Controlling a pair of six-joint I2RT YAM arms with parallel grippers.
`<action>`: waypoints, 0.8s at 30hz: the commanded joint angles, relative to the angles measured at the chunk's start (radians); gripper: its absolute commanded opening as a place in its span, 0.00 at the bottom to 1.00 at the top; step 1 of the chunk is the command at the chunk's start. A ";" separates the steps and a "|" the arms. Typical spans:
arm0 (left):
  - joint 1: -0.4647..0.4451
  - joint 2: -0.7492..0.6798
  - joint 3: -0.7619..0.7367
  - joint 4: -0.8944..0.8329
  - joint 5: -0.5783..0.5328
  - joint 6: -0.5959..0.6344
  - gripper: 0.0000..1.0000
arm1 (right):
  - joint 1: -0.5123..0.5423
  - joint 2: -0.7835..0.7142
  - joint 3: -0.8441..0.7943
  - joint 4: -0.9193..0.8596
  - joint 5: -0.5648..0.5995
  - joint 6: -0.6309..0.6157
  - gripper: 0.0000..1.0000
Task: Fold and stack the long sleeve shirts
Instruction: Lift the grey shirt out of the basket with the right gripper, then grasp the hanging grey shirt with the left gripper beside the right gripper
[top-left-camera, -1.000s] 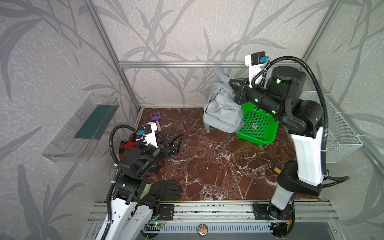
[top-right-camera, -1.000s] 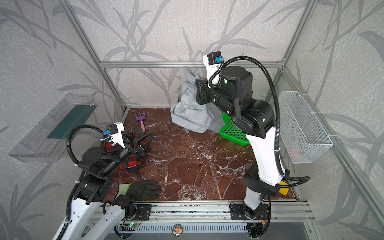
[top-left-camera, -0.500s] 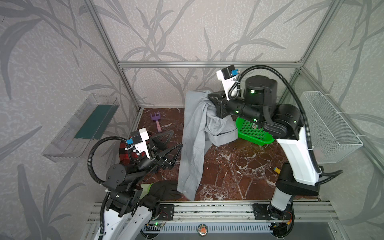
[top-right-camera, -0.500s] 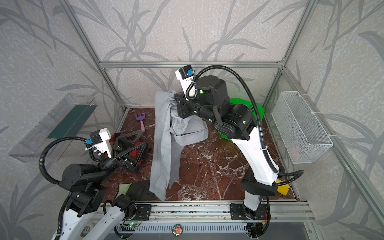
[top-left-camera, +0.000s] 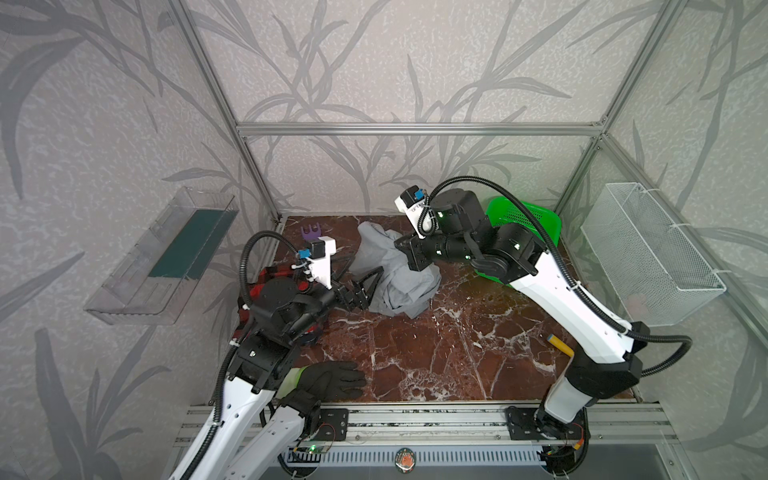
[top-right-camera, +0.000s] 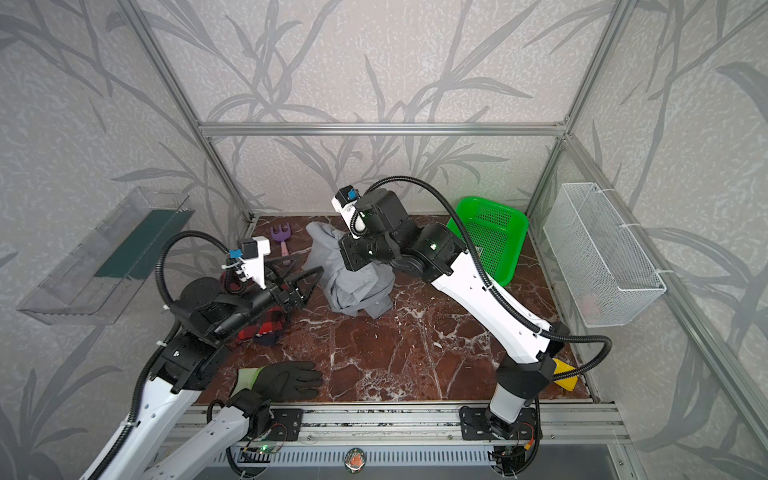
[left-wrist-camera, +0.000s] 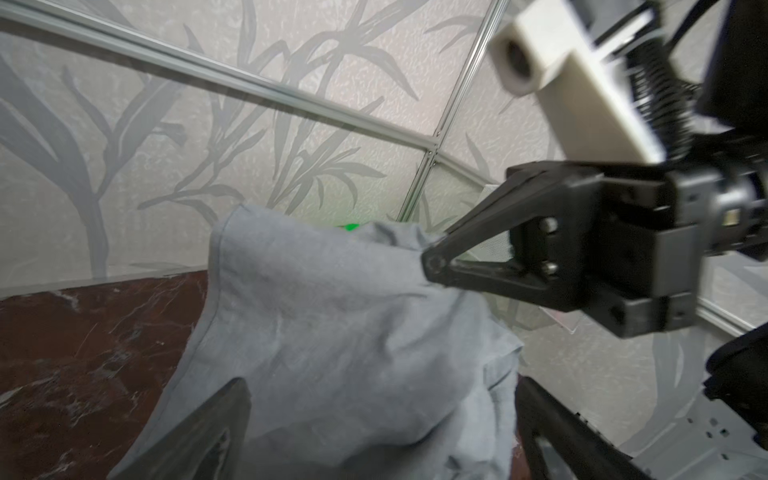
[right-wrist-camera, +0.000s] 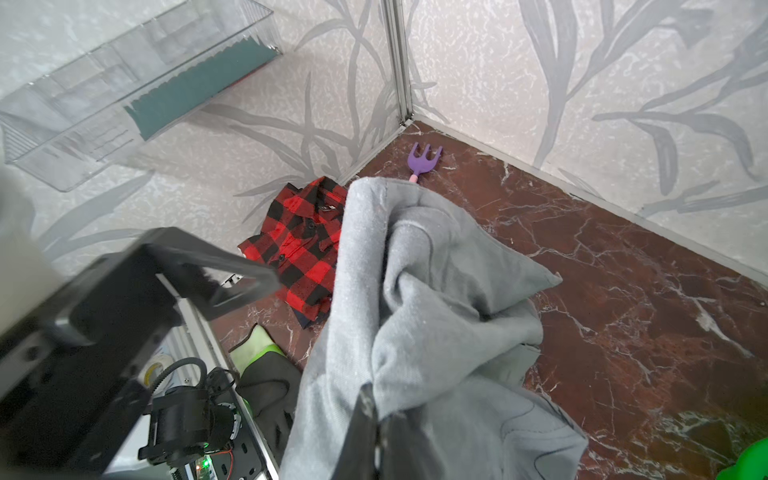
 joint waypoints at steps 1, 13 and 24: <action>-0.064 0.031 0.050 -0.088 -0.113 0.150 0.99 | 0.003 -0.088 -0.024 0.105 -0.021 0.008 0.00; -0.318 0.124 0.022 -0.113 -0.404 0.284 0.99 | 0.002 -0.148 -0.121 0.133 -0.089 -0.010 0.00; -0.318 0.108 -0.030 -0.017 -0.348 0.290 0.35 | 0.003 -0.216 -0.242 0.206 -0.174 0.018 0.00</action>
